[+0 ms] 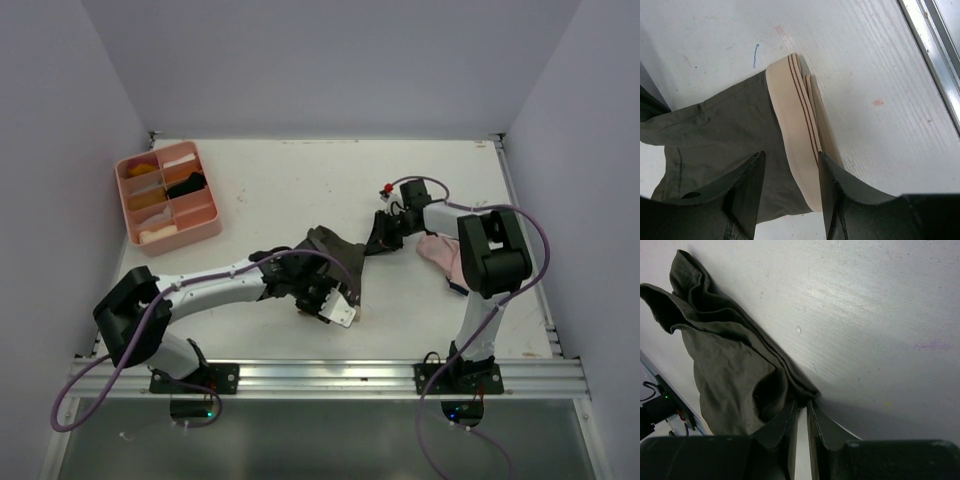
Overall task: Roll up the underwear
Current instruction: Fold the underwear
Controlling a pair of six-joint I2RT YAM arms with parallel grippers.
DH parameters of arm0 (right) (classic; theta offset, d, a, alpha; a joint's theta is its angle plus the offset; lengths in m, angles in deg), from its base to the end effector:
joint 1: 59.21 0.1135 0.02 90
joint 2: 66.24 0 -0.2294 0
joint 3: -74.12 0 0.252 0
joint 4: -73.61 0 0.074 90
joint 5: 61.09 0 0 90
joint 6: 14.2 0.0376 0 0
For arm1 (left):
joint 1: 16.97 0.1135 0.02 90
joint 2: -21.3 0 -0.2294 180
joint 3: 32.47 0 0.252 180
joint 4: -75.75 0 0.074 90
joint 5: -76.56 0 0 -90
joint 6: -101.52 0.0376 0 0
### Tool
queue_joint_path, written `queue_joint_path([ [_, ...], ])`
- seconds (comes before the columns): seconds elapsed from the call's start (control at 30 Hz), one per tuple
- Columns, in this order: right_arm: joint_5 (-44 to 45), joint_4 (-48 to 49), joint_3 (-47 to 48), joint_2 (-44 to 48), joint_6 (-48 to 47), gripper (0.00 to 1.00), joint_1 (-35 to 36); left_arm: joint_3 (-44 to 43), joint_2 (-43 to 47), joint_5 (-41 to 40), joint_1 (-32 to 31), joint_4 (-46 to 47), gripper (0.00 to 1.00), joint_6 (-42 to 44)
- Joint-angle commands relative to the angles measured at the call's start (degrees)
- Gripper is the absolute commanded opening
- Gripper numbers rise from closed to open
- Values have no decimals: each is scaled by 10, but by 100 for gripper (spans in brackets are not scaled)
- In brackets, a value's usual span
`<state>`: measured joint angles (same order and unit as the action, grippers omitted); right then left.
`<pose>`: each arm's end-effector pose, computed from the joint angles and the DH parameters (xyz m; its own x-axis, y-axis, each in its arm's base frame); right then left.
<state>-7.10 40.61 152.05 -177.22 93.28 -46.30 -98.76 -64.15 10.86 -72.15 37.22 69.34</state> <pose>0.3418 0.1010 0.0948 -0.9738 0.0261 -0.2258 -0.1267 0.7625 0.6344 0.1573 -0.2532 0.1680 0.4826 0.6572 -0.5790 0.8738 -0.4063 0.2672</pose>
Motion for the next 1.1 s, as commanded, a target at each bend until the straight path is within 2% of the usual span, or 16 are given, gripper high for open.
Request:
queue_joint_path([
  [0.0,30,6,6,-10,-3,18,8,14,2,-20,-5,-22,50,26],
  [0.1,44,2,7,-13,-8,18,12,36,14,-52,-5,-3,54,16],
  [0.4,74,-10,12,-14,-10,18,16,72,21,-159,-32,95,53,-38],
  [0.5,82,-13,15,-16,-16,18,21,77,19,-177,-35,115,47,-52],
  [0.7,103,-24,25,-23,-25,18,24,80,20,-196,-37,122,27,-59],
  [0.73,107,-26,27,-23,-26,18,25,85,24,-195,-37,121,21,-59],
  [0.83,113,-29,31,-25,-31,18,25,94,33,-191,-37,113,13,-61],
  [1.07,122,-37,37,-32,-34,17,25,116,42,-202,-37,102,2,-64],
])
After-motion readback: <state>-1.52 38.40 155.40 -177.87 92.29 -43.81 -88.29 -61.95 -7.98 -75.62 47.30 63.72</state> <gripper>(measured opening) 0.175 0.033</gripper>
